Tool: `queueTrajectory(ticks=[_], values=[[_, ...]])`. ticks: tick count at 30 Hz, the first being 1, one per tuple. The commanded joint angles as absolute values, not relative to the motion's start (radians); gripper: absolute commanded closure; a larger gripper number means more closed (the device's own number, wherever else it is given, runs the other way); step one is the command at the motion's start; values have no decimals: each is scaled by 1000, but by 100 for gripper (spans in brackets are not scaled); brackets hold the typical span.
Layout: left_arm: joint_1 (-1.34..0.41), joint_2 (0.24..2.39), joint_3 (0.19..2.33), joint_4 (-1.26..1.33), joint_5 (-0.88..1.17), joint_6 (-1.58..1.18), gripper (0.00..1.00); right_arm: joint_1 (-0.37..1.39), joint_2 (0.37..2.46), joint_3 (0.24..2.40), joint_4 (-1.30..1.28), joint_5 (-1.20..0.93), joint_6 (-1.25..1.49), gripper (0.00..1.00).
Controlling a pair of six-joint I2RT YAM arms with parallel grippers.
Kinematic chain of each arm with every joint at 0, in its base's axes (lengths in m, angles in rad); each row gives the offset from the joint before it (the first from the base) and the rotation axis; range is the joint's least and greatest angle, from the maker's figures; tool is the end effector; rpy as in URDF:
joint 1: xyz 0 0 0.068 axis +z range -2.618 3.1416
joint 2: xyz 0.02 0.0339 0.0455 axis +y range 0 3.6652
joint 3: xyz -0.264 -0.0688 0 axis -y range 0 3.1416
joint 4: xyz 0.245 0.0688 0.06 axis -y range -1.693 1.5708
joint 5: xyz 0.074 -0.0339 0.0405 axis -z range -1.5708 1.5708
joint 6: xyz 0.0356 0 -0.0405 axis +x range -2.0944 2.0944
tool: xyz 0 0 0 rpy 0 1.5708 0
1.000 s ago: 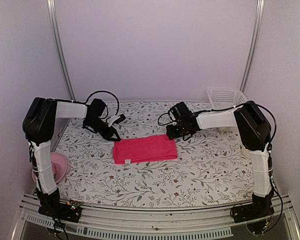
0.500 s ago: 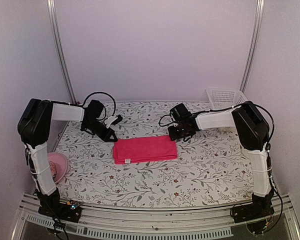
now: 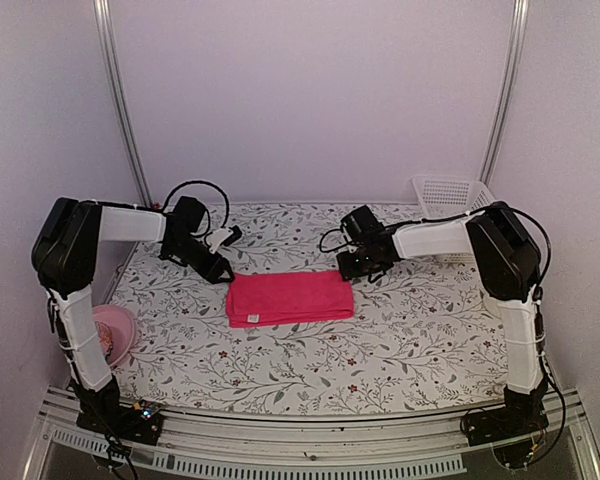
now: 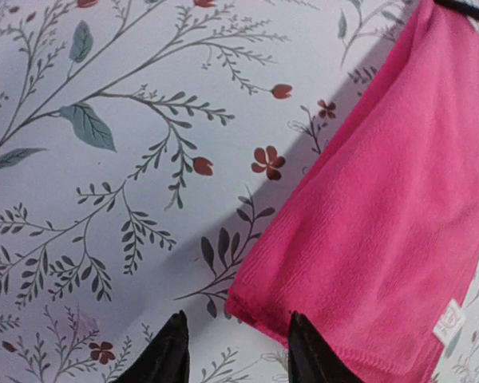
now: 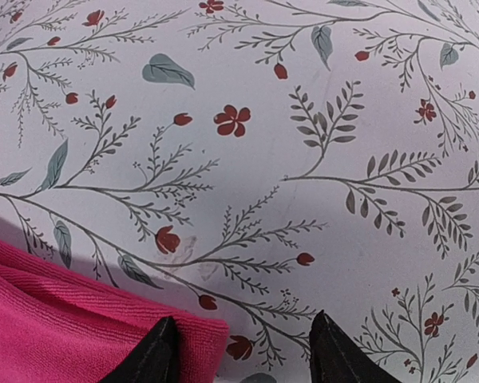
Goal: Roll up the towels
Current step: Smooth out the towel at the center of the board, then adjust the towel at the center of the board.
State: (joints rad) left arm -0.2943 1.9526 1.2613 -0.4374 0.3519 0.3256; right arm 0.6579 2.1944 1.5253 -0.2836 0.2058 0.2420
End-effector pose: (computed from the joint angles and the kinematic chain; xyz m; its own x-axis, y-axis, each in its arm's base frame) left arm 0.3709 -0.1253 0.1514 -0.6873 0.5221 -0.5050 0.6684 0.7268 -0.1583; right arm 0.3737 0.2796 0.1342 -0.7471 -0.2808 -0.6025 -0.3356 0.9417 -0.0228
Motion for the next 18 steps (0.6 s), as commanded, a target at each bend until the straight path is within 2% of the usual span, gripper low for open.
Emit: queueTrajectory(ticks=[1, 3, 8, 11, 13, 18], values=[[-295, 1905, 1300, -475, 343, 359, 43, 643, 2092, 1483, -326, 204, 215, 42], [-295, 1877, 1312, -486, 340, 378, 37, 644, 2052, 1467, -332, 198, 212, 41], [-312, 1768, 1285, -491, 405, 474, 35, 651, 1956, 1417, -342, 152, 203, 41], [-361, 1708, 1219, -495, 417, 586, 37, 671, 1921, 1387, -352, 123, 197, 41], [-393, 1673, 1156, -474, 415, 640, 41, 695, 1909, 1364, -354, 119, 194, 42], [-465, 1643, 1045, -434, 397, 721, 53, 738, 1920, 1326, -353, 82, 210, 61]])
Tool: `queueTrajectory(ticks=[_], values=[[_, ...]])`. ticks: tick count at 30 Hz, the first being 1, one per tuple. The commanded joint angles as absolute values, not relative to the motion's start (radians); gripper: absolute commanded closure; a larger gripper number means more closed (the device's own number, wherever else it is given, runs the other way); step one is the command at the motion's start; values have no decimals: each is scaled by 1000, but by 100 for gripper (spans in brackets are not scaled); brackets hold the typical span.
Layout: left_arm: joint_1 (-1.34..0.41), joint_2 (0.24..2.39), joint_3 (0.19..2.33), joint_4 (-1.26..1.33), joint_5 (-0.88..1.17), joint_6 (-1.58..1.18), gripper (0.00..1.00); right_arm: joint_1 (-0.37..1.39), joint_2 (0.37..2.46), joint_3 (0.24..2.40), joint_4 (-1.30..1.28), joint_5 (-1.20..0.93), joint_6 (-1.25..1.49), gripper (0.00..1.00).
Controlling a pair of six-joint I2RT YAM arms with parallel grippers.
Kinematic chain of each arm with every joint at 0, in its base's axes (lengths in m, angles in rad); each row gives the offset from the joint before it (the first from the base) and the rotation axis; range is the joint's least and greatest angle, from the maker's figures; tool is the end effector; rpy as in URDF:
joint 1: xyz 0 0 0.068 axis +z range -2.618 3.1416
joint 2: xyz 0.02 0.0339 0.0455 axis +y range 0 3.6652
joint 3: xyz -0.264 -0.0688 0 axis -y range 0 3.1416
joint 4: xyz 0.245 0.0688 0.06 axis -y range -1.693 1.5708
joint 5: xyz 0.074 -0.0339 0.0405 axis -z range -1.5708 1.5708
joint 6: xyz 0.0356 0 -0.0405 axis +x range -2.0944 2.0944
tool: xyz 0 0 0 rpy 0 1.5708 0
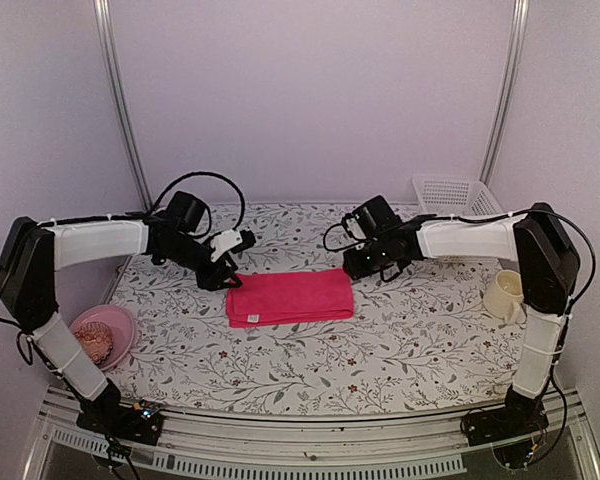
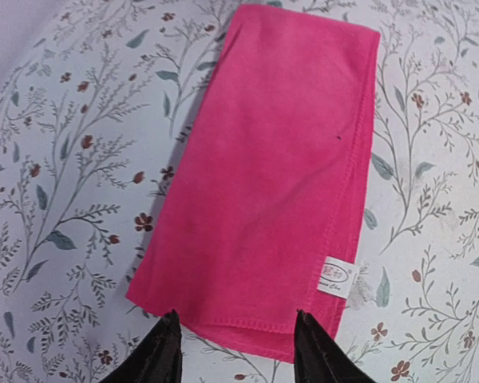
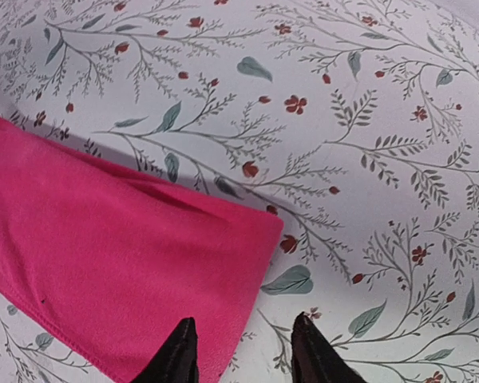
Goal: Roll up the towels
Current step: Adjust the towel at the center of the board.
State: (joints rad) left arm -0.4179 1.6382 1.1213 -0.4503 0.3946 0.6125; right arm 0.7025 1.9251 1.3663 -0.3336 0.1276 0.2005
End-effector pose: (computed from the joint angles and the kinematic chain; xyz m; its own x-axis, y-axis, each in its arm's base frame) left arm 0.3062 -0.1509 0.2200 -0.2856 0.7075 -0.6464 0.9023 0.4258 0.0674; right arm 0.3233 0.2677 0.1970 -0.6978 -0.3319 -0.6347 -0.4500 0.8926 0.0279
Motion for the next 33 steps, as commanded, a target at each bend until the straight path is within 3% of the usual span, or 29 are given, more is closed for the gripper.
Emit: queueTrajectory(ticks=[1, 6, 21, 29, 33], values=[[-474, 1649, 1037, -427, 393, 720, 54, 744, 1926, 1320, -351, 79, 218, 65], [-505, 1707, 1031, -395, 331, 683, 68, 760, 1963, 1305, -334, 64, 227, 74], [-511, 1774, 965, -413, 334, 685, 81, 779, 1959, 1189, -346, 50, 212, 91], [-511, 1785, 952, -479, 386, 720, 97, 809, 1902, 1140, -380, 23, 102, 90], [-509, 1753, 959, -500, 411, 735, 90, 808, 1841, 1135, -385, 25, 75, 73]])
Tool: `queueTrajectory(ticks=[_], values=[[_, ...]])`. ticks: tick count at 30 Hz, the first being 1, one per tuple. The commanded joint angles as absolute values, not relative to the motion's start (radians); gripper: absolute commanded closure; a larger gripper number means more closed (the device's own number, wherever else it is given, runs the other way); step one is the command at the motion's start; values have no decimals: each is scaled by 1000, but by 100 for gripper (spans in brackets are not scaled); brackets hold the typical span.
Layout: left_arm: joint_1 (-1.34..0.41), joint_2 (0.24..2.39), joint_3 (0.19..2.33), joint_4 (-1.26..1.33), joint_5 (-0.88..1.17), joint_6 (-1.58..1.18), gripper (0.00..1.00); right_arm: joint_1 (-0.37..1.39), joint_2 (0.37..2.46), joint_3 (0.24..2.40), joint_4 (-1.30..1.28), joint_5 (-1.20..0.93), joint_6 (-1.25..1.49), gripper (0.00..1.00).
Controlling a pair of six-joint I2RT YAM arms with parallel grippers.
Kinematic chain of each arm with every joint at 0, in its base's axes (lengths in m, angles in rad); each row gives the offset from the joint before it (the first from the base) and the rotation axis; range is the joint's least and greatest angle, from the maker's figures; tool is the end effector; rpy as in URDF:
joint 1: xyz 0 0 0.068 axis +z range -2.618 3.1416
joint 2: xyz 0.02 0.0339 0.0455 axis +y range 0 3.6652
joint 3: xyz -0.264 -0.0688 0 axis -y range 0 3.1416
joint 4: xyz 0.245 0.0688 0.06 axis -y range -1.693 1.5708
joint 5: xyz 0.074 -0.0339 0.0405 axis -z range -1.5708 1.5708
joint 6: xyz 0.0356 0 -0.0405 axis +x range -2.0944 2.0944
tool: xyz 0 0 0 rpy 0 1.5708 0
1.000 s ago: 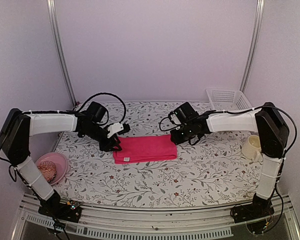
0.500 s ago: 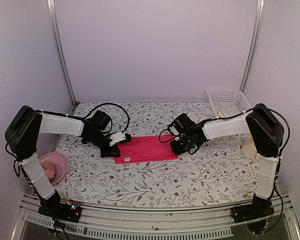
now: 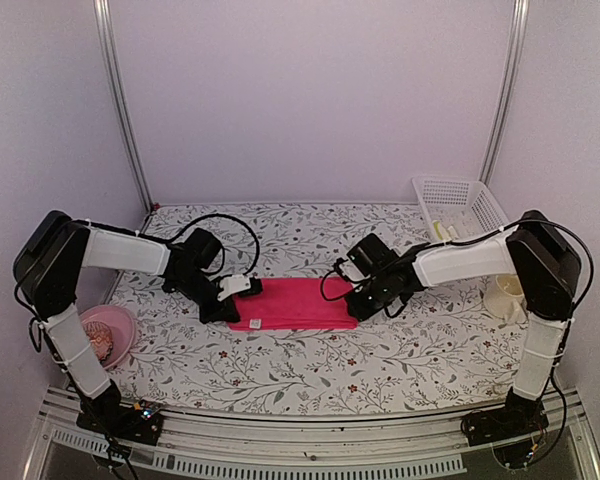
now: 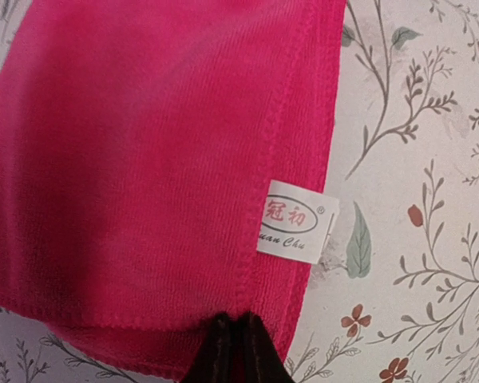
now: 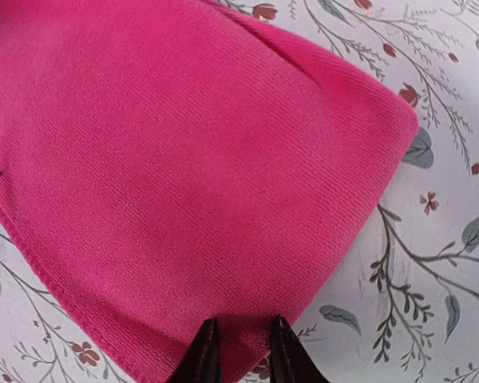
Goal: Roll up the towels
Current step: Adjust the towel at the center of the board.
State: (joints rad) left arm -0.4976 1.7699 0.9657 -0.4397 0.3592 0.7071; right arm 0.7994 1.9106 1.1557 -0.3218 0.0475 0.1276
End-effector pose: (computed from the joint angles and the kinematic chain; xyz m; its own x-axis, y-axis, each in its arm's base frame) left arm 0.2751 -0.1637 0.1358 -0.2779 0.8431 -0.4604 0.9557 0.2908 -0.0445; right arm 0.2658 0.2709 0.1418 -0.6979 -0.5354 -0.4757 -0.6166 0.7870 0.0189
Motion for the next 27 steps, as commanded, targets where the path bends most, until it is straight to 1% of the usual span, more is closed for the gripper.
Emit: queueTrajectory(ticks=[1, 2, 3, 4, 10, 15, 21, 27], values=[[-509, 1744, 963, -501, 415, 736, 84, 809, 1828, 1140, -384, 18, 72, 71], [-508, 1732, 967, -499, 420, 737, 75, 809, 1815, 1144, -384, 11, 68, 70], [-508, 1723, 970, -497, 421, 738, 70, 809, 1807, 1150, -383, 6, 66, 70], [-508, 1712, 971, -488, 421, 738, 68, 809, 1800, 1157, -383, -1, 65, 69], [-509, 1682, 968, -428, 403, 747, 67, 815, 1815, 1173, -383, -26, 58, 68], [-520, 1712, 976, -418, 364, 758, 67, 823, 1850, 1178, -365, -49, 63, 67], [-529, 1736, 954, -381, 326, 754, 63, 827, 1893, 1189, -345, -63, 72, 65], [-537, 1755, 946, -337, 295, 739, 63, 827, 1920, 1197, -339, -72, 76, 64]])
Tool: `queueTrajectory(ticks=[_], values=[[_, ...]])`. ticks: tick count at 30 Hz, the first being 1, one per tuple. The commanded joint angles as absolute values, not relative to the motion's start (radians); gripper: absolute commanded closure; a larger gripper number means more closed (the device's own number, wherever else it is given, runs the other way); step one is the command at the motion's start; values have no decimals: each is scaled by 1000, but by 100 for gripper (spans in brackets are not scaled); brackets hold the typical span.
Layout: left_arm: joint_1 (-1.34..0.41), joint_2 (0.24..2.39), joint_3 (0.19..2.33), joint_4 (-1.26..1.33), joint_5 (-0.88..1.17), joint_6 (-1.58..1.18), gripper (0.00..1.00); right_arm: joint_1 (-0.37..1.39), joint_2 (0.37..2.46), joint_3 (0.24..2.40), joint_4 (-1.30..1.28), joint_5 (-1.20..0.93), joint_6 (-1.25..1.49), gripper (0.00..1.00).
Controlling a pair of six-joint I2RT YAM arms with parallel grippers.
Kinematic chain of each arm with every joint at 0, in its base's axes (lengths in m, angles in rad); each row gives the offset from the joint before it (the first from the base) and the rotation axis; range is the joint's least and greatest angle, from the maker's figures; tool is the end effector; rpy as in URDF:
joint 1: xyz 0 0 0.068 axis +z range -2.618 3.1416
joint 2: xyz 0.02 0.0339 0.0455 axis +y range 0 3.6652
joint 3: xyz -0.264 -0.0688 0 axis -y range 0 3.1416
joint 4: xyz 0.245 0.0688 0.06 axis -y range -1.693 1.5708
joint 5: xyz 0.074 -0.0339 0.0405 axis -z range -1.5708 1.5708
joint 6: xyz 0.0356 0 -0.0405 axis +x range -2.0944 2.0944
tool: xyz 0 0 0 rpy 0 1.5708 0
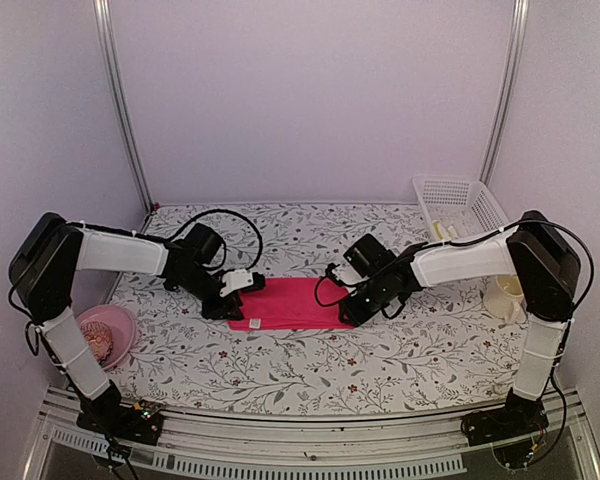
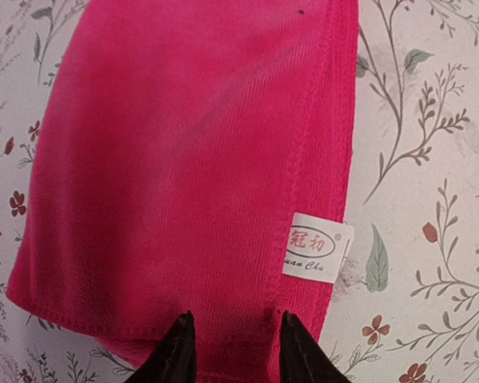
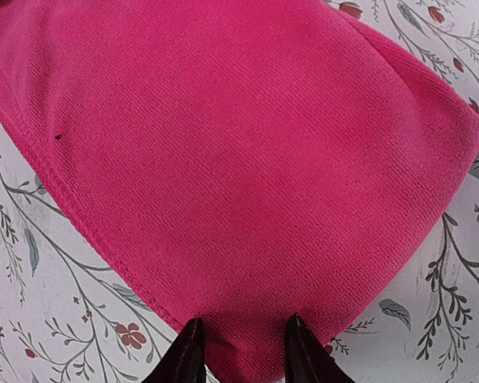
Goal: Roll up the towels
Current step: Adjust the towel at the center of the board.
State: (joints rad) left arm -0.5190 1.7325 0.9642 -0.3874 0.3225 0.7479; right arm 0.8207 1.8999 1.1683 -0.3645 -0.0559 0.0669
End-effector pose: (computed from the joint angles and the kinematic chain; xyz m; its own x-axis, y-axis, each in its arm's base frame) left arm 0.2756 -0.1704 0.1483 -0.1871 0.8497 -0.4929 0.9666 0.2486 0.0616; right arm 0.2561 0.2778 0.1469 -0.6550 -0.6050 -0.4527 -0.7057 0.7040 0.0801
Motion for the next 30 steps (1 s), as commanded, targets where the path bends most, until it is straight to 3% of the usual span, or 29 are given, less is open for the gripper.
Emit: queueTrajectory(ticks=[1, 13, 23, 30], values=[[-536, 1758, 944, -333, 296, 739, 63, 828, 1923, 1195, -338, -72, 75, 64], [-545, 1777, 944, -366, 308, 762, 66, 827, 1947, 1173, -336, -69, 84, 65], [-549, 1792, 955, -346, 265, 735, 90, 827, 1946, 1154, -327, -75, 89, 65], [-549, 1754, 983, -414, 339, 738, 83, 828, 1964, 1148, -323, -75, 89, 65]])
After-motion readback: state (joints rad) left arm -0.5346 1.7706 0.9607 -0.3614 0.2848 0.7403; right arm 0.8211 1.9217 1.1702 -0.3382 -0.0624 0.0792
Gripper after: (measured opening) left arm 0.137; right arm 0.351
